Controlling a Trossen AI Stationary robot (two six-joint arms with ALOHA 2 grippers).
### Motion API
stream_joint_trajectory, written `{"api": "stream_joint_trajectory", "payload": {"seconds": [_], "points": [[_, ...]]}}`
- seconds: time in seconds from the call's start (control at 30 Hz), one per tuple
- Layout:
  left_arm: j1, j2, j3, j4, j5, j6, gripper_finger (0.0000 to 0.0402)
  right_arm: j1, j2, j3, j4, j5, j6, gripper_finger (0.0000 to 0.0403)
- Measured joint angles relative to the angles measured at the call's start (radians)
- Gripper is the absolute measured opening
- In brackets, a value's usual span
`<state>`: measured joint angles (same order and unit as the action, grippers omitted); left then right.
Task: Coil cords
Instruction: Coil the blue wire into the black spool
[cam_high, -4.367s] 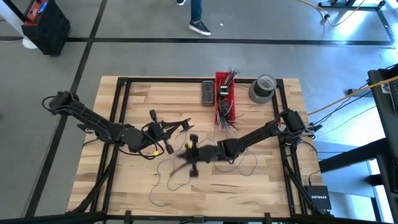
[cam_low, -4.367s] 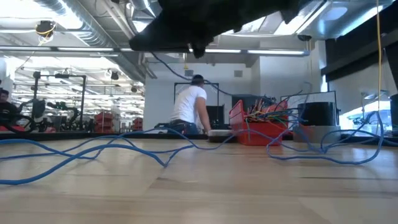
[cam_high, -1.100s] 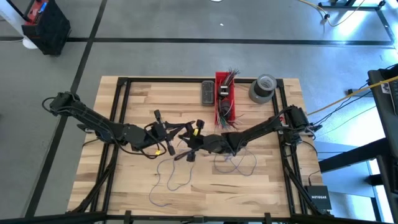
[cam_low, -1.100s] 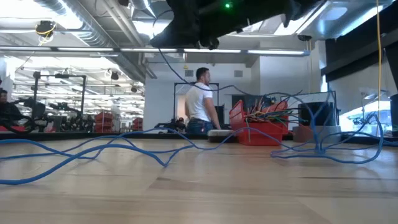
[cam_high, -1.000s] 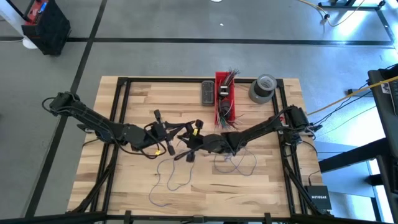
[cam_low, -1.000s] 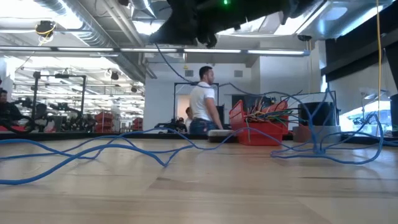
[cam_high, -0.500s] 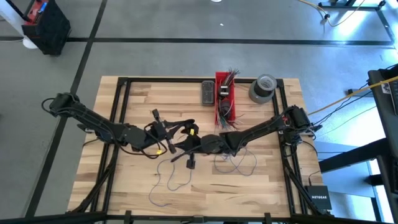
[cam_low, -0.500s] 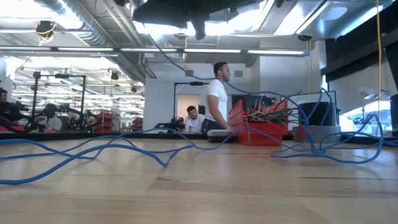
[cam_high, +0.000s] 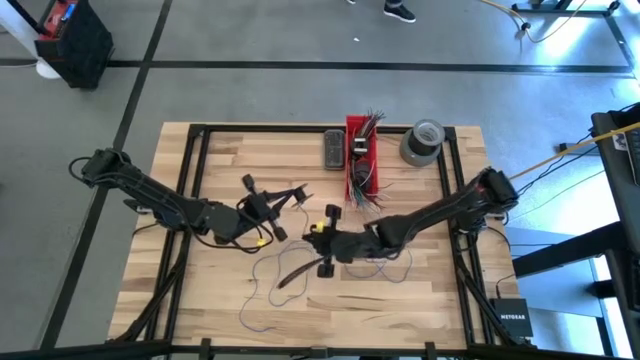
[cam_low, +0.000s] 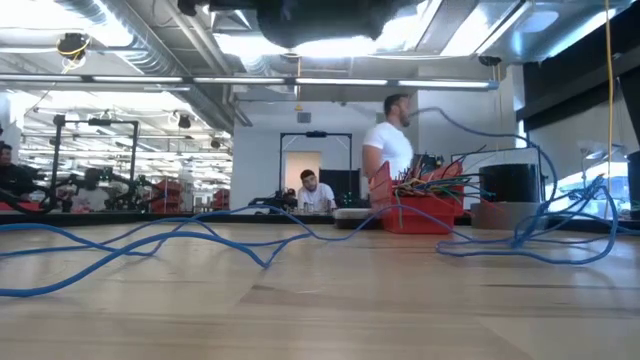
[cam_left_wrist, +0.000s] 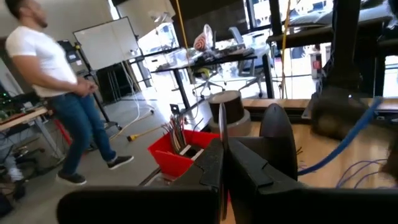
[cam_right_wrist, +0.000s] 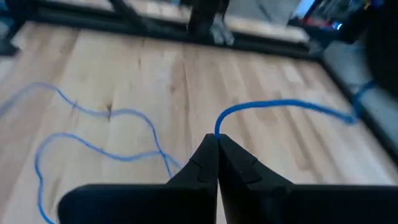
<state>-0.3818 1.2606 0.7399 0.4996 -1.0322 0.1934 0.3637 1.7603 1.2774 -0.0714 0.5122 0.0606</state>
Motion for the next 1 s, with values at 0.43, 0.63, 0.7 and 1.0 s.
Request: {"api": "stream_joint_trajectory", "payload": {"seconds": [0.43,0.63,0.7,1.0], "points": [[0.031,0.029,0.000,0.004,0.053,-0.031,0.0005,-0.033,-0.023,0.040,0.127,-0.103,-0.070,0.0003],[0.052,0.046,0.000,0.004,0.113,-0.047,0.0005,-0.079,-0.016,0.075,0.118,-0.216,-0.068,0.0003],[0.051,0.045,0.001,0.008,0.116,-0.040,0.0005,-0.078,-0.016,0.092,0.107,-0.234,-0.069,0.0003],[0.045,0.042,0.005,-0.019,0.121,0.001,0.0005,-0.063,-0.018,0.294,-0.140,-0.296,-0.114,0.0003]]}}
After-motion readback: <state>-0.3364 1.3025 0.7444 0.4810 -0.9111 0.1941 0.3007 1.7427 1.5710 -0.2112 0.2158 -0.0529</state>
